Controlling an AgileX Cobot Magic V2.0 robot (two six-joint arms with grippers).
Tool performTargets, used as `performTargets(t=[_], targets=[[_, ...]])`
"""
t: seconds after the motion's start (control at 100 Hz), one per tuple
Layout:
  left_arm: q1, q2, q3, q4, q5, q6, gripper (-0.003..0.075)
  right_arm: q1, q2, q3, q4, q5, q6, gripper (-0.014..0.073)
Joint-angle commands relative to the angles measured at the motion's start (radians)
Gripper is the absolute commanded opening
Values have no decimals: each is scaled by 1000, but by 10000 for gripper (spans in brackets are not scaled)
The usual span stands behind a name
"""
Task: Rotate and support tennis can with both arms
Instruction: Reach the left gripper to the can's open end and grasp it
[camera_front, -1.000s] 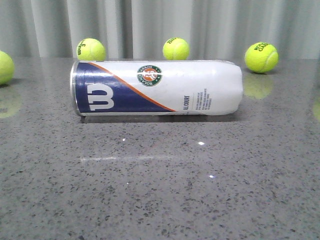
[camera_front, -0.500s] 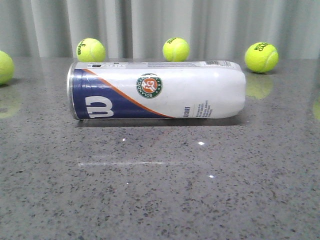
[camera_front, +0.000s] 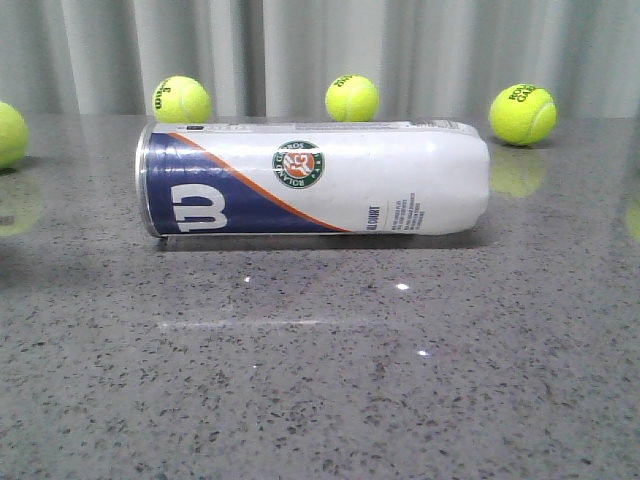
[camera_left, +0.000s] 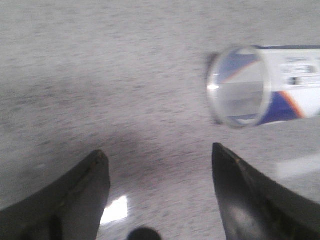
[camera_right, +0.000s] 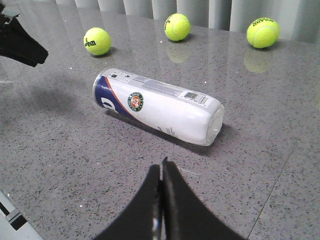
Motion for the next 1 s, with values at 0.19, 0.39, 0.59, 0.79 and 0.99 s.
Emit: performTargets(t=[0.19,0.39,0.59,0.79,0.99], targets=[[3,97,-37,-415,-13,213,435,-6,8,-26,-6,-81,-12,-56],[0,163,-37,-568,-4,305,435,-6,8,-26,-6,-81,-12,-56],[-38,232,-39,-648,-3,352,435,-6,8,-26,-6,-81,-12,-56],[-104,280,-39,-668,-31,359,435,-6,8,-26,-6,-81,-12,-56],[-157,333,-39,-745,-60,399,435,-6,8,-26,-6,-81,-12,-56]])
